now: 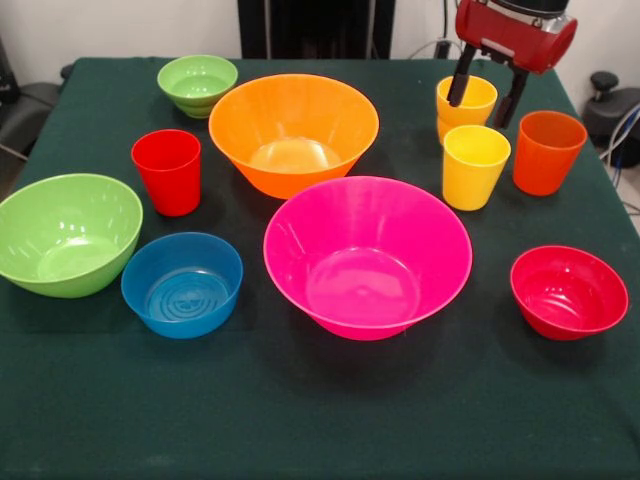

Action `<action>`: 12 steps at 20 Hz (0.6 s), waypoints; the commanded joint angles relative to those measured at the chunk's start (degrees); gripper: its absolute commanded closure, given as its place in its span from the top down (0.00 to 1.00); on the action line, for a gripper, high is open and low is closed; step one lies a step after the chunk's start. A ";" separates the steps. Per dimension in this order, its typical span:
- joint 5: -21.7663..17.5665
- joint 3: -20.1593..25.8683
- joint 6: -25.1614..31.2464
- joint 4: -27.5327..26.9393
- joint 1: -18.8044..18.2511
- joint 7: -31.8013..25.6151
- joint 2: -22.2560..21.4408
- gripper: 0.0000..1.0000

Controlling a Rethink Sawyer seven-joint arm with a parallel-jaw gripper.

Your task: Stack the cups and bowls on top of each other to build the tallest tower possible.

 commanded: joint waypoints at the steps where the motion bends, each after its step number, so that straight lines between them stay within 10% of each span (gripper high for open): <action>1: -0.88 4.38 3.38 0.19 -0.04 6.10 2.03 1.00; 12: -1.67 5.47 3.08 0.46 -0.97 3.83 1.64 1.00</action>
